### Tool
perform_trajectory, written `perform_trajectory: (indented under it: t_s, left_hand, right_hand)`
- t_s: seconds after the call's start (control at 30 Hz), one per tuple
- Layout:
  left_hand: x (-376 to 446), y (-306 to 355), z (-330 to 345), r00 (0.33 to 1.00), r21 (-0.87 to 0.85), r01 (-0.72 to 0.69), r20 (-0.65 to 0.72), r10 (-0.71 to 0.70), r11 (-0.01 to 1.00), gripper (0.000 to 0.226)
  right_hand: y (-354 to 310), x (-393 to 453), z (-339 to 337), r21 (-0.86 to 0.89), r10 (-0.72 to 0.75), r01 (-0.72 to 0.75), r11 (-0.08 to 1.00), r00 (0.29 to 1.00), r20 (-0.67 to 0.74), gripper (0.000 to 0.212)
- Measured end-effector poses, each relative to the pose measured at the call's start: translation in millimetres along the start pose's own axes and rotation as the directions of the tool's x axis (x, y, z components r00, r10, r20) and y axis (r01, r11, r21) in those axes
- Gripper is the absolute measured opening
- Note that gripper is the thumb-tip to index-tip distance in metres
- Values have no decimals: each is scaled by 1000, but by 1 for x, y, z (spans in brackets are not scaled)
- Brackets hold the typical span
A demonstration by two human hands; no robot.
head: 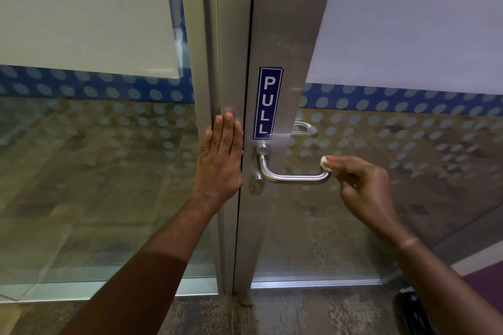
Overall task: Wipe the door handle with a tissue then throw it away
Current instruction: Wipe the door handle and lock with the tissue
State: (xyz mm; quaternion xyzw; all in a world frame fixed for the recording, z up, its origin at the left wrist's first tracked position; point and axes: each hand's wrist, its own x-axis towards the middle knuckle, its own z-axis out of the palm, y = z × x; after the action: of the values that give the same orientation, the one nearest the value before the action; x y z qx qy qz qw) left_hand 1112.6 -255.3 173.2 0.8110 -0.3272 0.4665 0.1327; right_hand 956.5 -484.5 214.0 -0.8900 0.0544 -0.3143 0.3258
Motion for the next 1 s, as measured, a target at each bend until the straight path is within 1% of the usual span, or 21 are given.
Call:
perform_trajectory:
  t_s: [0.03, 0.07, 0.1, 0.13, 0.17, 0.2, 0.23, 0.27, 0.3, 0.33, 0.37, 0.43, 0.5, 0.57, 0.63, 0.67, 0.73, 0.87, 0.9, 1.0]
  left_hand:
    - [0, 0, 0, 1000, -3, 2, 0, -2, 1000, 93]
    - [0, 0, 1, 1000, -7, 4, 1, -4, 1000, 92]
    - [0, 0, 1, 1000, -9, 6, 2, -6, 1000, 91]
    - [0, 0, 1, 1000, -10, 8, 2, -8, 1000, 90]
    - [0, 0, 1, 1000, -11, 9, 3, -9, 1000, 90]
    - [0, 0, 1, 1000, -11, 8, 3, -8, 1000, 91]
    - [0, 0, 1, 1000, -8, 8, 4, -8, 1000, 91]
    - [0, 0, 1, 1000, -6, 7, 6, -7, 1000, 93]
    - [1, 0, 0, 1000, -6, 7, 7, -7, 1000, 94]
    - [1, 1, 1, 1000, -8, 7, 10, -7, 1000, 97]
    - [1, 1, 0, 1000, -7, 8, 13, -8, 1000, 100]
    - [0, 1, 0, 1000, 3, 14, 22, -14, 1000, 105]
    - [0, 0, 1, 1000, 8, 12, 28, -12, 1000, 108]
    - [0, 0, 1, 1000, 13, 8, 26, -9, 1000, 106]
    - [0, -1, 2, 1000, 15, 9, 18, -9, 1000, 102]
    - [-1, -1, 3, 1000, 17, 10, 13, -10, 1000, 101]
    - [-1, -1, 4, 1000, 21, 11, 14, -11, 1000, 100]
    - [-1, -1, 2, 999, 29, 10, 39, -11, 1000, 107]
    - [-1, -1, 2, 999, 29, 9, 42, -10, 1000, 109]
    - [0, -1, 0, 999, 23, 6, 40, -7, 1000, 110]
  right_hand:
    - [0, -1, 3, 85, 119, -116, 990, 992, -30, 25]
    - [-1, -1, 7, 208, 248, -234, 950, 967, -48, 23]
    - [-2, -1, 11, 367, 370, -329, 870, 928, -45, 20]
    - [-4, -2, 16, 531, 479, -398, 748, 878, -17, 19]
    - [-7, -3, 21, 678, 578, -444, 586, 815, 34, 19]
    - [-12, -4, 26, 794, 657, -460, 397, 747, 104, 21]
    - [-17, -6, 31, 870, 703, -446, 212, 688, 181, 24]
    - [-23, -9, 35, 908, 720, -415, 53, 646, 253, 28]
    - [-28, -13, 40, 921, 716, -381, -78, 621, 318, 32]
    - [-34, -17, 45, 918, 702, -353, -180, 607, 372, 35]
    - [-39, -21, 51, 906, 683, -338, -255, 600, 417, 35]
    - [-51, -29, 65, 876, 640, -337, -344, 599, 481, 33]
    - [-62, -33, 80, 859, 613, -342, -380, 603, 511, 33]
    - [-70, -30, 94, 852, 608, -350, -389, 597, 524, 31]
    - [-76, -26, 106, 858, 610, -364, -361, 604, 513, 32]
    - [-78, -23, 112, 873, 613, -363, -326, 622, 488, 35]
    - [-80, -17, 122, 917, 635, -339, -209, 667, 391, 36]
    - [-77, -10, 137, 962, 687, -270, 48, 708, 164, 17]
    - [-75, -9, 140, 958, 687, -264, 114, 717, 116, 17]
    - [-71, -8, 144, 925, 669, -241, 293, 743, -18, 26]
